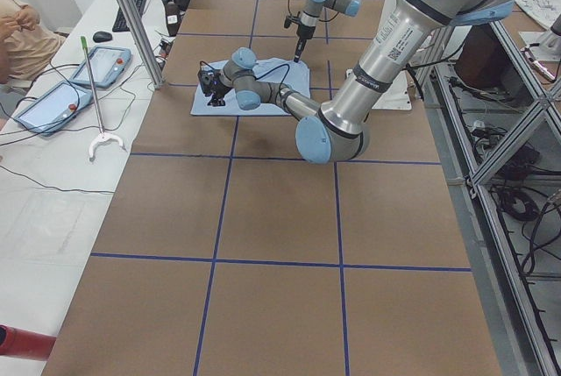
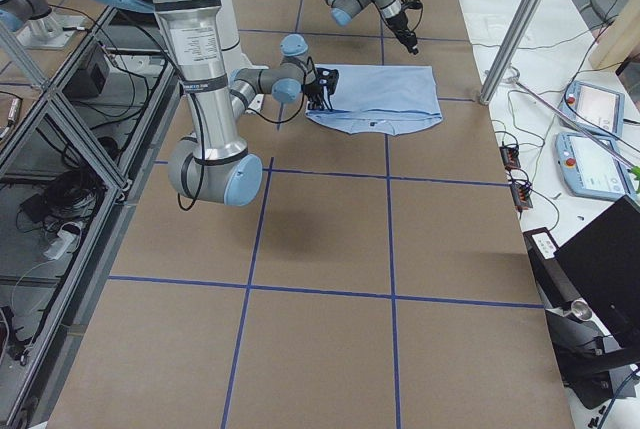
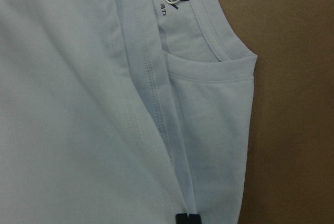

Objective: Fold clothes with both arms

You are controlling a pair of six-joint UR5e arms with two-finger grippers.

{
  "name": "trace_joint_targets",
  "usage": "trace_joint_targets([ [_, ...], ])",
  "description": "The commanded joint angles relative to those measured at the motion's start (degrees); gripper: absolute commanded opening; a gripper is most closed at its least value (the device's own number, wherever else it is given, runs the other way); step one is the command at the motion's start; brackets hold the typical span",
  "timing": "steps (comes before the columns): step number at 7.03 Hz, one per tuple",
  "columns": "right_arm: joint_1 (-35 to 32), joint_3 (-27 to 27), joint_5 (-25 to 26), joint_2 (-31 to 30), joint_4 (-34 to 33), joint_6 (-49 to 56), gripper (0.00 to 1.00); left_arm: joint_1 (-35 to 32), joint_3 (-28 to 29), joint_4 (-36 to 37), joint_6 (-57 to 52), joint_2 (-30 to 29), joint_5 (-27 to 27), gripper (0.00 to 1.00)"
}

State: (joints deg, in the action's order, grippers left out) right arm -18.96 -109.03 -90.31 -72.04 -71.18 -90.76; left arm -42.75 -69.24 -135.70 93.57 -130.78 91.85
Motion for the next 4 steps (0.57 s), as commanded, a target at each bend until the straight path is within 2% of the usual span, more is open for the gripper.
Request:
trace_joint_targets([
  [1,1.0,-0.6,0.1,-1.0,0.1,-1.7,0.00,0.2,-0.5,0.1,0.7,0.0,-0.1,0.44],
  [2,1.0,-0.4,0.1,-1.0,0.1,-1.7,0.30,0.3,-0.5,0.1,0.7,0.0,-0.1,0.45],
  [3,1.0,-0.3,0.1,-0.8,0.1,-1.7,0.54,0.3,-1.1,0.4,0.7,0.0,0.0,0.45],
  [4,1.0,-0.3,0.1,-0.7,0.1,-1.7,0.72,0.4,-2.3,1.7,0.7,0.5,0.0,0.45],
])
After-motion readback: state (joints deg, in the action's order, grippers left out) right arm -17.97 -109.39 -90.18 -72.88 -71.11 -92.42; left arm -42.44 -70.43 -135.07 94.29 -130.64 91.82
